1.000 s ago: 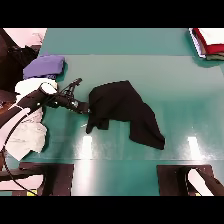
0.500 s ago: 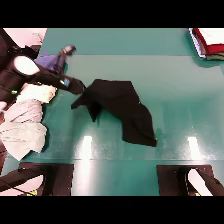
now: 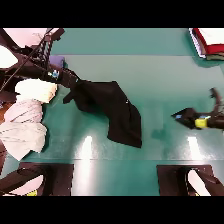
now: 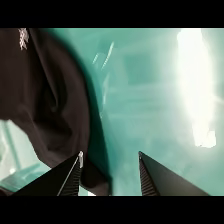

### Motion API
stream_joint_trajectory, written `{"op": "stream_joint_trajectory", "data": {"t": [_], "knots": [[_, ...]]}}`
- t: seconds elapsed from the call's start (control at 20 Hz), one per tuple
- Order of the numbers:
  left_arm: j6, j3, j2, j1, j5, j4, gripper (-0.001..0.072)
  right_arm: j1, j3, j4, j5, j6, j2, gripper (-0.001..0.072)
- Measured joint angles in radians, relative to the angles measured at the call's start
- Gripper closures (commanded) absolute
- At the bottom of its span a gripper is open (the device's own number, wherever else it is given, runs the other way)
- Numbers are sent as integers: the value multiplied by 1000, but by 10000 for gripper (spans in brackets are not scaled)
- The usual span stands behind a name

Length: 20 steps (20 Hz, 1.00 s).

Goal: Fold the shirts.

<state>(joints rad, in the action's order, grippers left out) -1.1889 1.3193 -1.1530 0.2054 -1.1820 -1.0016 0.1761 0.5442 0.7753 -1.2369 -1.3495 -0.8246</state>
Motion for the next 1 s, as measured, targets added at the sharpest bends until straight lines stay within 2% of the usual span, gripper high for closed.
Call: {"op": "stream_joint_trajectory", "data": {"t": [0.25, 0.55, 0.6, 0.65, 0.7, 0.75, 1.0], "knots": [[-30, -34, 0, 0, -21, -2, 682, -283, -78, -79, 215, 30, -142, 307], [-40, -43, 0, 0, -72, -3, 682, -505, 77, -103, 333, 40, -404, 309], [-40, -43, 0, 0, -79, -5, 682, -522, 106, -110, 337, 40, -440, 387], [-40, -43, 0, 0, -87, -10, 682, -534, 132, -111, 343, 40, -472, 509], [-40, -43, 0, 0, -95, -19, 682, -541, 152, -106, 348, 40, -497, 577], [-41, -43, 0, 0, -99, -28, 682, -547, 171, -102, 355, 41, -518, 685], [-43, -23, 0, 0, -116, -89, 683, -538, 251, -79, 369, 60, -511, 700]]}}
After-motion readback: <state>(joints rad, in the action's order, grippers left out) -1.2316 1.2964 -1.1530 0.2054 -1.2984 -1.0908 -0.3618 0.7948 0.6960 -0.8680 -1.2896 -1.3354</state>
